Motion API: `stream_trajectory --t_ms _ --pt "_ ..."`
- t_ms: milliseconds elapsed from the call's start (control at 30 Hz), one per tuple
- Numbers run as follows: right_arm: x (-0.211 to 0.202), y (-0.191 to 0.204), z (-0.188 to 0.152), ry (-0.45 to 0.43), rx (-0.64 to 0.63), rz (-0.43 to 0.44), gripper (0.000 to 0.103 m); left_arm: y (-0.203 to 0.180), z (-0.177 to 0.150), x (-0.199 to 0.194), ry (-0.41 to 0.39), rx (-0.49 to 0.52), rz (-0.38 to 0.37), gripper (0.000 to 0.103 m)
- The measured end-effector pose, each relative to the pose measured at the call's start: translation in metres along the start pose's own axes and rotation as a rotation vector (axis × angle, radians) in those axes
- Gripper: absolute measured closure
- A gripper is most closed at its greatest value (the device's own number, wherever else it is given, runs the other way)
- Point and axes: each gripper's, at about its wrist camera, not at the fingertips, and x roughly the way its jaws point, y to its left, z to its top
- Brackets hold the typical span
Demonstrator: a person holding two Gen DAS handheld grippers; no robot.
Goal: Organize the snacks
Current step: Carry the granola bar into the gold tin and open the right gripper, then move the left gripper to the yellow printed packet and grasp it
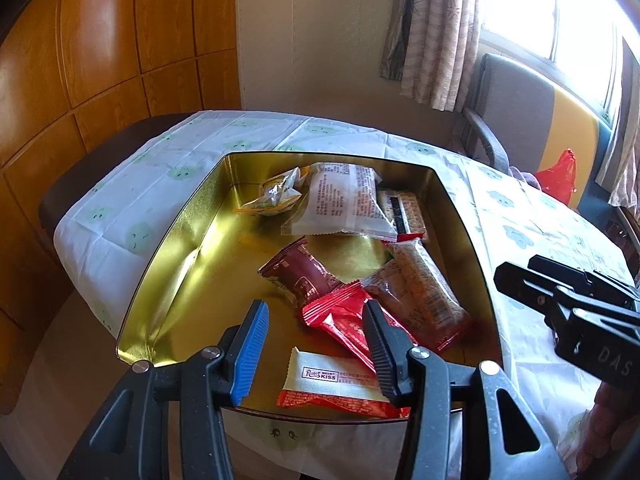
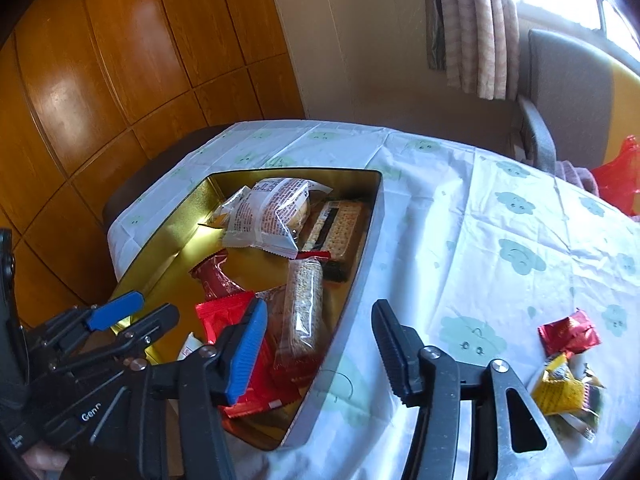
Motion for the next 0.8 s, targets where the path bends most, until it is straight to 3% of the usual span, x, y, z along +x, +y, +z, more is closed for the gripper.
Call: stream_trajectory --t_ms 800 --pt "-0.031 -0.031 -0.021 -0.032 0.065 -0.066 0.039 -0.032 -0.003 -0.009 0.0 0.096 -0.044 0.053"
